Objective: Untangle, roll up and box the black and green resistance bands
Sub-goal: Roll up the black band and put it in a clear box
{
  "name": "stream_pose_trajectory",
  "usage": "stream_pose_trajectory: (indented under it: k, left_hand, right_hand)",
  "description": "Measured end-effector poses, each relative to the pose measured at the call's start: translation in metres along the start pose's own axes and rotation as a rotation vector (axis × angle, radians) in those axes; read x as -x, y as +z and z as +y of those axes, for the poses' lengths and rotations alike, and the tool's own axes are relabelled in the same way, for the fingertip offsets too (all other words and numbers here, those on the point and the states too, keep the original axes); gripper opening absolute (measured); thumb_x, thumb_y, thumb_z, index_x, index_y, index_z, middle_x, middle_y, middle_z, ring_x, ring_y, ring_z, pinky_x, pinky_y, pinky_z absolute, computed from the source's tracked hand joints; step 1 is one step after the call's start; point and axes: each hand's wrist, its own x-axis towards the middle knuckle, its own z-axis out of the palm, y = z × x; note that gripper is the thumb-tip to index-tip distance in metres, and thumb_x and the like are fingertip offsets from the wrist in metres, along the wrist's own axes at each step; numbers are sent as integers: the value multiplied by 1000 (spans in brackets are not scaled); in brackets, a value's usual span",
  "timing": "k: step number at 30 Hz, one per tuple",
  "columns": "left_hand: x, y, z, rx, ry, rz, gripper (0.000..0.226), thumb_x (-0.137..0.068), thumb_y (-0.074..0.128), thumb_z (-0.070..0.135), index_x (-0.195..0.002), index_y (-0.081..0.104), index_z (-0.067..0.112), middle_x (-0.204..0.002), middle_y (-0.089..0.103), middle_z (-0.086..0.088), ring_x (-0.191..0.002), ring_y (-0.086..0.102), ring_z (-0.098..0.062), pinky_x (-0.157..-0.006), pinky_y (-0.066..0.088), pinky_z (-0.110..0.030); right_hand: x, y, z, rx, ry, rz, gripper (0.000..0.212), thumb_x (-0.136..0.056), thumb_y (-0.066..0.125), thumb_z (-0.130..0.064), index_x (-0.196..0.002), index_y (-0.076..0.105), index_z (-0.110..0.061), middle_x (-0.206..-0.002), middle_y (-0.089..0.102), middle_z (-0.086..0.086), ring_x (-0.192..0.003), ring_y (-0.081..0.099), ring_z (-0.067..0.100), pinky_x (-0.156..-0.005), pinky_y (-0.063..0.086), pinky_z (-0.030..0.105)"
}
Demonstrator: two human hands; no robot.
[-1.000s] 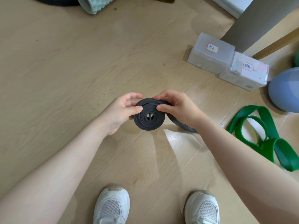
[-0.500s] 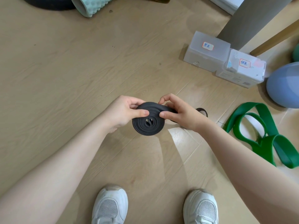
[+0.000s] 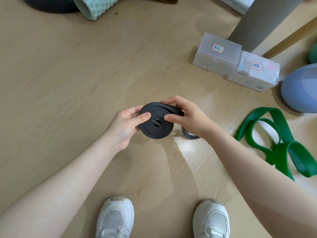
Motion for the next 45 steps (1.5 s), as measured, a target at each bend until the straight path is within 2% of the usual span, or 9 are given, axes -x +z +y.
stream_pose_trajectory:
  k: [7,11,14,21,26,31,34,41,45]
  left_hand:
    - [-1,0,10,-579,-145,-242,23,-82,66,11,-101,59,22,-97,68,3,-86,64,-4,-77,44,-15]
    - [-3,11,13,-772,-93,-224,15,-78,72,14,-92,67,16,-92,72,-4,-88,68,-17,-85,51,-28]
    - [0,12,11,-679,-42,-168,10,-79,71,15,-87,69,20,-86,73,-3,-83,69,-17,-86,53,-31]
    - [-1,9,14,-606,70,-65,16,-77,72,8,-88,70,20,-83,73,0,-72,68,-7,-72,53,-19]
    - [-2,7,11,-498,115,-52,16,-79,70,8,-86,69,23,-87,73,1,-80,68,-8,-77,53,-19]
    - [0,2,6,-432,131,-74,20,-79,68,3,-85,68,22,-82,72,7,-76,67,-1,-69,50,-11]
    - [2,0,0,-424,91,-99,18,-82,64,3,-87,66,20,-82,70,7,-74,67,-1,-69,50,-12]
    - [-4,2,10,-923,5,-313,30,-78,71,13,-102,58,26,-98,67,7,-94,64,-11,-89,50,-30]
    - [-5,14,13,-1045,48,-271,26,-73,77,22,-94,63,21,-91,70,4,-84,67,-13,-80,54,-33]
  right_hand:
    - [1,-3,-2,257,73,-243,36,-80,69,-8,-114,66,-21,-95,61,-23,-81,55,-15,-77,40,2]
    - [3,2,-3,268,99,-235,48,-76,73,-13,-116,52,-28,-83,62,-9,-68,55,-1,-62,41,8]
    - [4,-5,-3,196,107,-139,56,-73,76,-13,-110,37,-27,-85,68,4,-73,59,14,-70,45,19]
    - [5,-19,2,225,115,-167,27,-78,73,-19,-88,54,-37,-101,63,-5,-92,63,15,-83,49,25]
    - [10,-13,7,57,134,60,21,-78,72,-19,-88,54,-21,-85,60,-6,-71,60,12,-66,48,22]
    - [14,-6,9,-84,266,-141,14,-80,71,-14,-90,63,-20,-79,63,8,-67,53,22,-62,45,35]
    - [12,-3,5,128,238,-134,9,-80,71,-19,-86,65,-16,-67,56,4,-52,48,4,-53,39,19]
    - [7,9,1,479,224,-249,22,-77,72,-25,-82,65,-5,-59,50,-2,-59,45,14,-58,35,29]
    - [3,14,3,480,190,-243,21,-76,73,-26,-77,60,-9,-63,51,0,-62,46,16,-58,35,28]
